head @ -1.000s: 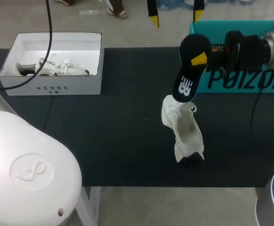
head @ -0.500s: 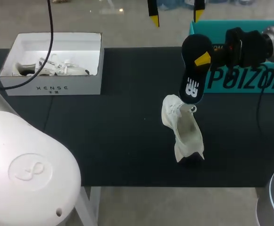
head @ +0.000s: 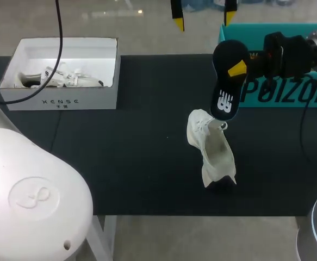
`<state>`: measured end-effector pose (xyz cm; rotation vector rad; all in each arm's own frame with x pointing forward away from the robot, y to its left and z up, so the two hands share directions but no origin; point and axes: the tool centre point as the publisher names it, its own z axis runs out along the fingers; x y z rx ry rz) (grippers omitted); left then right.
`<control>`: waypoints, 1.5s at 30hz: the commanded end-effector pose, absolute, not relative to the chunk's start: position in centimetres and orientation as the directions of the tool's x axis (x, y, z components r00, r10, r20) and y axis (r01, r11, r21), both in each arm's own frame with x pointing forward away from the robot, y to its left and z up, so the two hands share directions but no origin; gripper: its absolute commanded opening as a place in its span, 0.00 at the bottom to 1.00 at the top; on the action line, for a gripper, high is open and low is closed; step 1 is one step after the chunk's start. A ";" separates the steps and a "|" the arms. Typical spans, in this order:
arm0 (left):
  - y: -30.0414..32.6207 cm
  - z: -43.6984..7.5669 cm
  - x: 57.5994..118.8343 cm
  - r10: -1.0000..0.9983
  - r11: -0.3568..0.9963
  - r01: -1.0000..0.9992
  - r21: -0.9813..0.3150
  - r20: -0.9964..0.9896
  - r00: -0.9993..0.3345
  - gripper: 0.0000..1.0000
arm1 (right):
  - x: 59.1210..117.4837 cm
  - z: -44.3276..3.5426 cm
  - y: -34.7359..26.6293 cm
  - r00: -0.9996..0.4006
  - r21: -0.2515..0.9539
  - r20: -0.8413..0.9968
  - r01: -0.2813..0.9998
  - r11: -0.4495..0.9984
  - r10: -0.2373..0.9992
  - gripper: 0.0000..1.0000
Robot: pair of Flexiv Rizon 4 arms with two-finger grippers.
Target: Take the shoe out of the shoebox, open the shoe tongue, remove and reinsert the insole, then place the shoe into the shoebox
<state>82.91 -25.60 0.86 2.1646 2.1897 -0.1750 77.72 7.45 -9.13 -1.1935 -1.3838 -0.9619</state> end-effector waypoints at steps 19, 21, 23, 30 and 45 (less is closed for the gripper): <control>-21.6 0.1 78.4 0.556 -0.278 0.960 -0.031 -0.821 0.134 1.00 | 77.7 -9.1 7.5 0.019 -0.050 0.986 0.981 0.186 0.164 0.00; -20.7 -0.2 78.3 0.473 -0.315 0.948 -0.053 -0.874 0.108 1.00 | 77.7 -9.1 7.5 0.019 -0.050 0.986 0.981 0.186 0.164 0.00; -19.7 -0.7 78.4 0.402 -0.332 0.941 -0.060 -0.912 0.084 1.00 | 77.7 -9.1 7.5 0.019 -0.050 0.986 0.981 0.186 0.164 0.00; -17.5 -1.9 78.4 0.187 -0.388 0.920 -0.063 -0.982 0.012 1.00 | 77.7 -9.1 7.5 0.019 -0.050 0.986 0.981 0.186 0.164 0.00; -17.6 -5.2 77.2 -0.074 -0.379 0.924 -0.039 -0.995 -0.072 1.00 | 77.7 -9.1 7.5 0.019 -0.050 0.986 0.981 0.186 0.164 0.00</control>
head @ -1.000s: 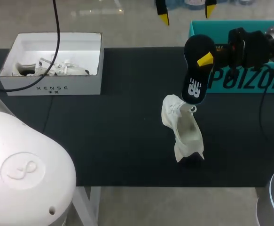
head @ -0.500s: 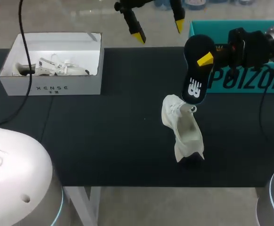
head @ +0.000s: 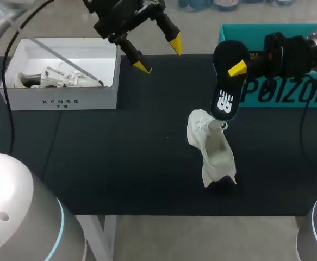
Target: Take the shoe out of the shoebox, open the shoe tongue, remove and reinsert the insole, then place the shoe into the shoebox
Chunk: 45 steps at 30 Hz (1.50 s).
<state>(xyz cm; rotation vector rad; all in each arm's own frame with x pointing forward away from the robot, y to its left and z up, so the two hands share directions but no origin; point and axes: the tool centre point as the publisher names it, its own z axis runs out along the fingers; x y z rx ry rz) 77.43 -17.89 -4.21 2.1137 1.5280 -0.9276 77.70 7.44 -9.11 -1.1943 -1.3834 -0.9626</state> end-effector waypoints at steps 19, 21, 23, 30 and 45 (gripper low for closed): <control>-18.1 -5.0 76.8 -0.009 -0.172 0.984 -0.047 -0.999 -0.049 1.00 | 77.7 -9.1 7.5 0.019 -0.050 0.986 0.981 0.186 0.164 0.00; -18.4 -4.9 76.6 0.009 -0.156 0.986 -0.052 -0.999 -0.052 1.00 | 77.7 -9.1 7.5 0.019 -0.050 0.986 0.981 0.186 0.164 0.00; -18.6 -4.9 76.4 0.039 -0.143 0.988 -0.053 -0.998 -0.048 1.00 | 77.7 -9.1 7.5 0.019 -0.050 0.986 0.981 0.186 0.164 0.00; -19.6 -5.2 76.2 0.107 -0.153 0.987 -0.042 -0.994 -0.025 1.00 | 77.7 -9.1 7.5 0.019 -0.050 0.986 0.981 0.186 0.164 0.00; -22.9 -6.8 78.5 0.110 -0.152 0.987 -0.053 -0.993 -0.036 1.00 | 77.7 -9.1 7.5 0.019 -0.050 0.986 0.981 0.186 0.164 0.00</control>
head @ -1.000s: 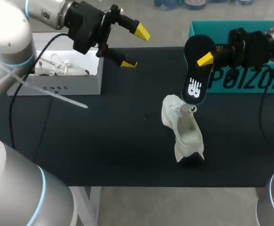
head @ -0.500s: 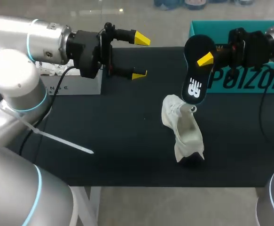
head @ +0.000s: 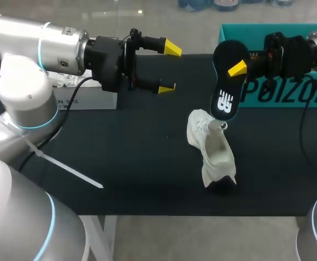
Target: Take the shoe out of the shoebox, open the shoe tongue, remove and reinsert the insole, then place the shoe into the shoebox
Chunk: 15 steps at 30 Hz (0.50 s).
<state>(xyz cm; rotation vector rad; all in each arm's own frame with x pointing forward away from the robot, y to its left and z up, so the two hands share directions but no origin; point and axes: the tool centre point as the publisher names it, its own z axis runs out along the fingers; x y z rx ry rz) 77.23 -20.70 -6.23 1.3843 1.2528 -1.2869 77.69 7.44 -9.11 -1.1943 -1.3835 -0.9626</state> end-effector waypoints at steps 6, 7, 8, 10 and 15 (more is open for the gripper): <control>-25.6 -7.3 79.0 0.107 -0.179 0.982 -0.058 -0.993 -0.039 1.00 | 77.7 -9.1 7.5 0.019 -0.050 0.986 0.981 0.186 0.164 0.00; -25.9 -7.3 79.1 0.107 -0.183 0.982 -0.056 -0.994 -0.037 1.00 | 77.7 -9.1 7.5 0.019 -0.050 0.986 0.981 0.186 0.164 0.00; -26.3 -7.4 79.2 0.106 -0.186 0.981 -0.055 -0.994 -0.036 1.00 | 77.7 -9.1 7.5 0.019 -0.050 0.986 0.981 0.186 0.164 0.00; -26.9 -7.6 79.4 0.103 -0.190 0.980 -0.054 -0.994 -0.035 1.00 | 77.7 -9.1 7.5 0.019 -0.050 0.986 0.981 0.186 0.164 0.00; -28.2 -8.1 79.8 0.097 -0.198 0.979 -0.057 -0.995 -0.038 1.00 | 77.7 -9.1 7.5 0.019 -0.050 0.986 0.981 0.186 0.164 0.00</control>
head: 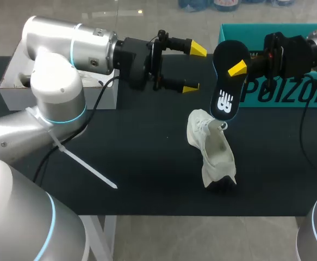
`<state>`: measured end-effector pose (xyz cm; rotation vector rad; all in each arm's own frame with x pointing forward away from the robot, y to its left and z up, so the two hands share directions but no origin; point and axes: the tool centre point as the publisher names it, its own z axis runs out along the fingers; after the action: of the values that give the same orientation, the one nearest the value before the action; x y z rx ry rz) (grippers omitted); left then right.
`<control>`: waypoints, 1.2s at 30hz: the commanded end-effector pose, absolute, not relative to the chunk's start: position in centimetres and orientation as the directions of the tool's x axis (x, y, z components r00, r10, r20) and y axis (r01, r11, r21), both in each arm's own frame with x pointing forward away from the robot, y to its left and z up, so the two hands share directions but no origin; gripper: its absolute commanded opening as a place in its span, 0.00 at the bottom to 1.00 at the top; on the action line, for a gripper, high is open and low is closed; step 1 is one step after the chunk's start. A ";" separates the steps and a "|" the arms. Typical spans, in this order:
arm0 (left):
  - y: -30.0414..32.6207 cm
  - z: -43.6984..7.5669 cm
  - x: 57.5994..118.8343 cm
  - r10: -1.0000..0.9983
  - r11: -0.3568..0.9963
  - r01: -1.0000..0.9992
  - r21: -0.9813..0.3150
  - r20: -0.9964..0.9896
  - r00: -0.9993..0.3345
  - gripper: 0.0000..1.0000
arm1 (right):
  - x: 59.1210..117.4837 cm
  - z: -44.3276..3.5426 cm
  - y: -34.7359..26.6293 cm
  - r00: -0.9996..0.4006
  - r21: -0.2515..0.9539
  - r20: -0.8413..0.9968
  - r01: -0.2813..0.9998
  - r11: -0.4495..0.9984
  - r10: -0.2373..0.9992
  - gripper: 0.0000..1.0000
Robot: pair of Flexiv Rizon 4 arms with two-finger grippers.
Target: Take the shoe out of the shoebox, open the shoe tongue, remove and reinsert the insole, then place the shoe into the shoebox
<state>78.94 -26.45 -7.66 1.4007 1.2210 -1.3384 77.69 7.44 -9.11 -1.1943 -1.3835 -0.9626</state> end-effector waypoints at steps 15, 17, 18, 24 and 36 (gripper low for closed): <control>-29.9 -9.3 80.5 0.079 -0.183 0.980 -0.074 -0.995 -0.060 0.37 | 77.7 -9.1 7.5 0.019 -0.050 0.986 0.981 0.186 0.164 0.00; -30.0 -9.4 80.7 0.072 -0.184 0.980 -0.080 -0.995 -0.068 0.31 | 77.7 -9.1 7.5 0.019 -0.050 0.986 0.981 0.186 0.164 0.00; -30.0 -9.5 80.8 0.071 -0.185 0.979 -0.081 -0.995 -0.069 0.32 | 77.7 -9.1 7.5 0.019 -0.050 0.986 0.981 0.186 0.164 0.00; -30.6 -9.5 81.0 0.070 -0.188 0.979 -0.082 -0.995 -0.069 0.40 | 77.7 -9.1 7.5 0.019 -0.050 0.986 0.981 0.186 0.164 0.00; -31.5 -9.7 80.9 0.076 -0.193 0.977 -0.085 -0.995 -0.072 0.35 | 77.7 -9.1 7.5 0.019 -0.050 0.986 0.981 0.186 0.164 0.00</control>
<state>81.00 -31.10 -9.60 1.3715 1.2201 -1.3840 77.69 7.44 -9.11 -1.1943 -1.3835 -0.9625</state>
